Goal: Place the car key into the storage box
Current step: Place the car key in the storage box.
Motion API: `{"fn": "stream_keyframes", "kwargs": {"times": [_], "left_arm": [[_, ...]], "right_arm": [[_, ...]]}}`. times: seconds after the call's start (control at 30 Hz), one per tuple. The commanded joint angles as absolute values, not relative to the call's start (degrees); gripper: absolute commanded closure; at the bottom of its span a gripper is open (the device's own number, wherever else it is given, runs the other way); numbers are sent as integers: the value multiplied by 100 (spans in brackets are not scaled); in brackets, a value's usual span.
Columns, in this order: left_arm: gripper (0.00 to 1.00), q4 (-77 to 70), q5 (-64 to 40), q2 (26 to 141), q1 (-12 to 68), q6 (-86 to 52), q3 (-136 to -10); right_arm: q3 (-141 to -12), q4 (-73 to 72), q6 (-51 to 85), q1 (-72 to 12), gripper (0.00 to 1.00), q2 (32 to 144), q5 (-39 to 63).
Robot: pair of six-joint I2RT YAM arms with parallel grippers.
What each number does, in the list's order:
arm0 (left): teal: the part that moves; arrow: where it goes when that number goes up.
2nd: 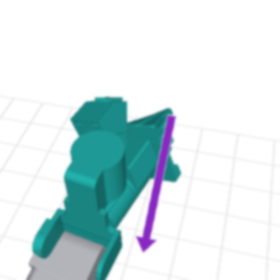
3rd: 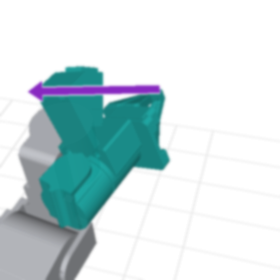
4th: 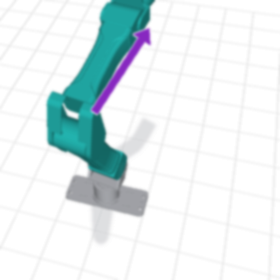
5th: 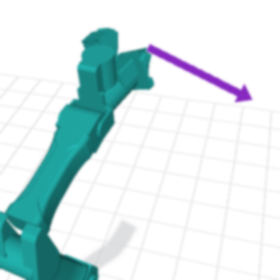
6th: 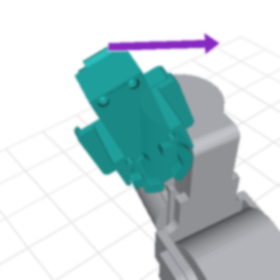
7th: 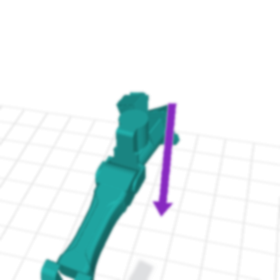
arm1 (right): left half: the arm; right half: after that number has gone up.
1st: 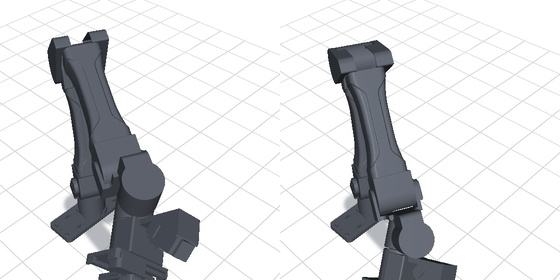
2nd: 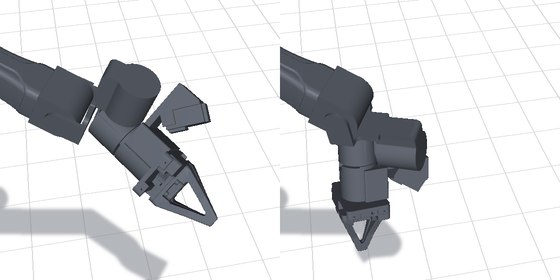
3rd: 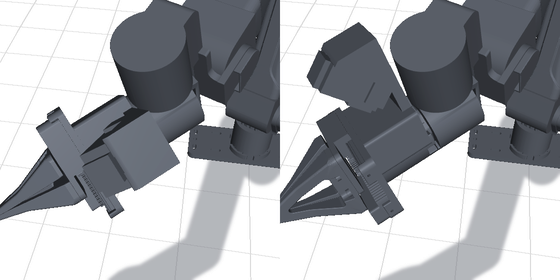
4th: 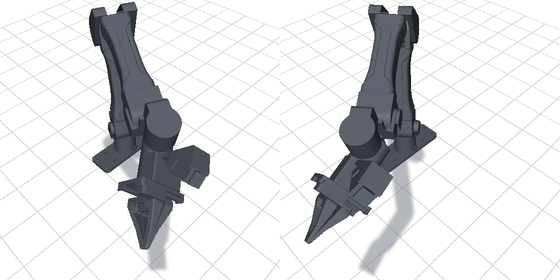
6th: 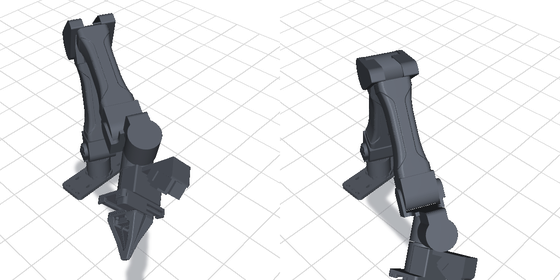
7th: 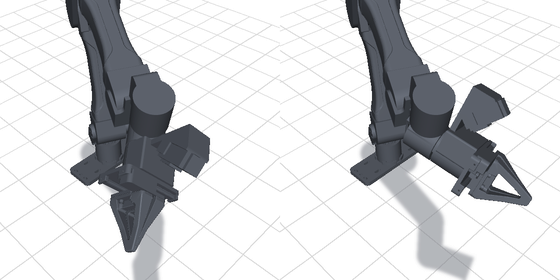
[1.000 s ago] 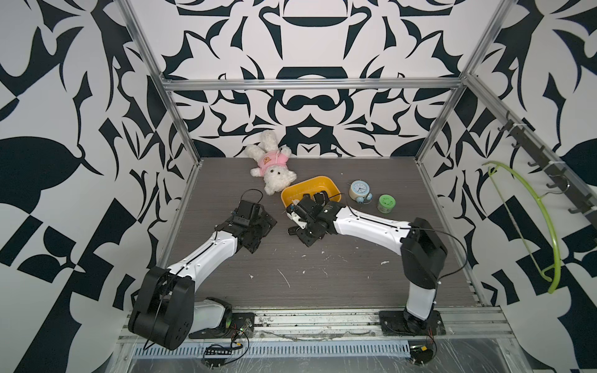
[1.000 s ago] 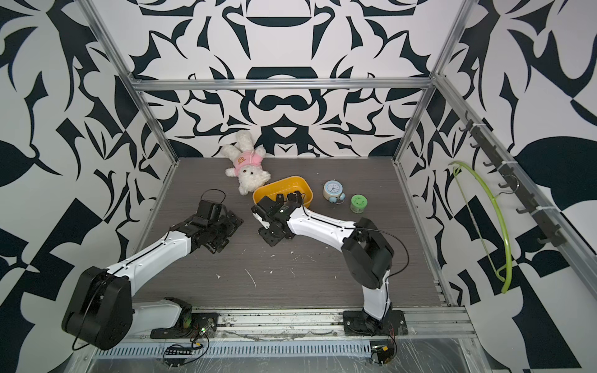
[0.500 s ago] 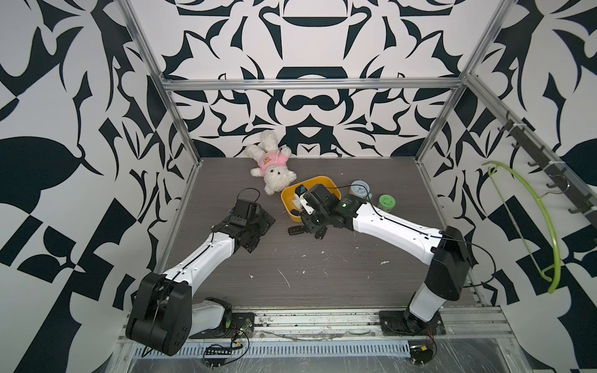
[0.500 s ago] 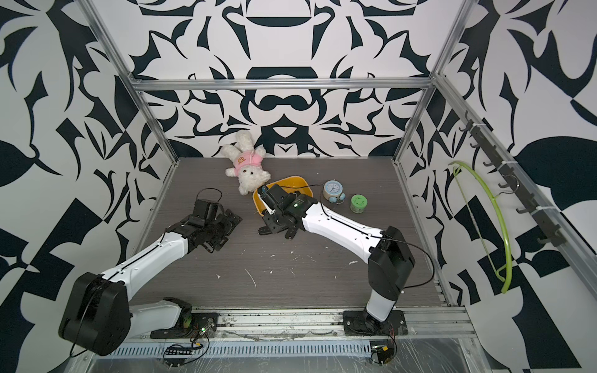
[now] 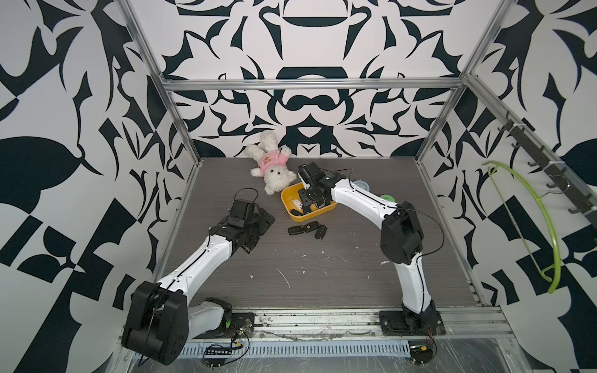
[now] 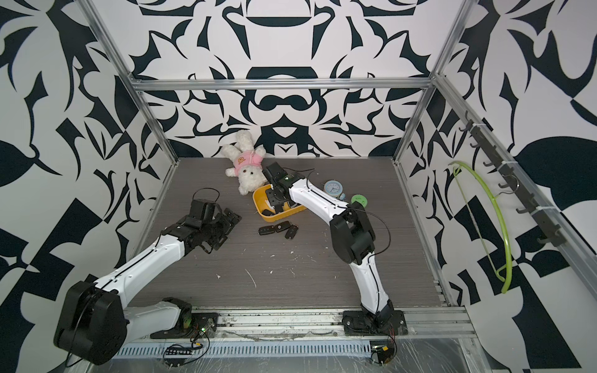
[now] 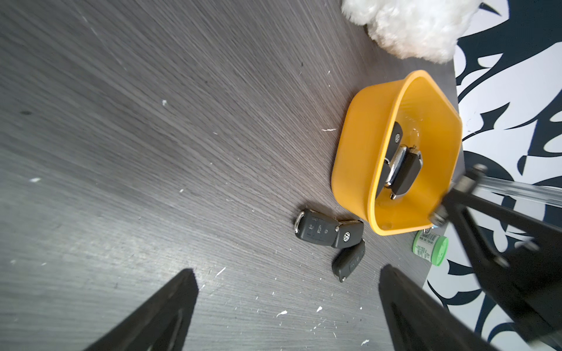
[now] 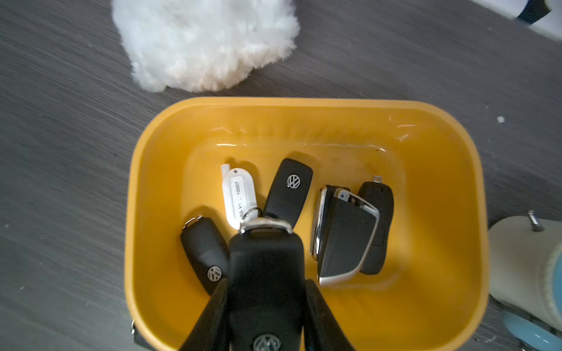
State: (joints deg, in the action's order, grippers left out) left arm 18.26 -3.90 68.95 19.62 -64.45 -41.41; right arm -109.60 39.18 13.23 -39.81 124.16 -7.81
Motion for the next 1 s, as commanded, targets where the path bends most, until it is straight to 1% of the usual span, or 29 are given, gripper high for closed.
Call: {"fn": "stream_keyframes", "kwargs": {"times": [0.0, 0.27, 0.37, 0.47, 0.53, 0.67, 0.8, 0.97], "left_arm": [[0, 2031, -330, 6759, 1891, -6268, -3969], [0, 2043, -352, 6701, 1881, -6060, -3960], [0, 2025, -390, 6747, 1879, -6056, -3976], [0, 1989, -444, 6806, 1881, -6047, -4005], [0, 1970, -490, 6843, 1881, -6043, -4007], [0, 1920, -619, 6912, 1881, -5969, -4034], [0, 1811, -922, 6983, 1881, -5651, -4055], [0, 2216, -1063, 7113, 1881, -4704, -4412]], "right_arm": [[-11576, 4316, 1490, -3934, 76, 12645, -894], [-11873, 4417, 1661, -3817, 74, 13125, -809], [-11881, 4425, 1727, -3789, 71, 13216, -762], [-11881, 4420, 1766, -3779, 64, 13260, -705], [-11901, 4421, 1783, -3779, 55, 13280, -703], [-11952, 4414, 1803, -3753, 49, 13298, -645], [-12032, 4429, 1836, -3720, 48, 13181, -581], [-11861, 4284, 1801, -3718, 47, 12519, -526]]}}
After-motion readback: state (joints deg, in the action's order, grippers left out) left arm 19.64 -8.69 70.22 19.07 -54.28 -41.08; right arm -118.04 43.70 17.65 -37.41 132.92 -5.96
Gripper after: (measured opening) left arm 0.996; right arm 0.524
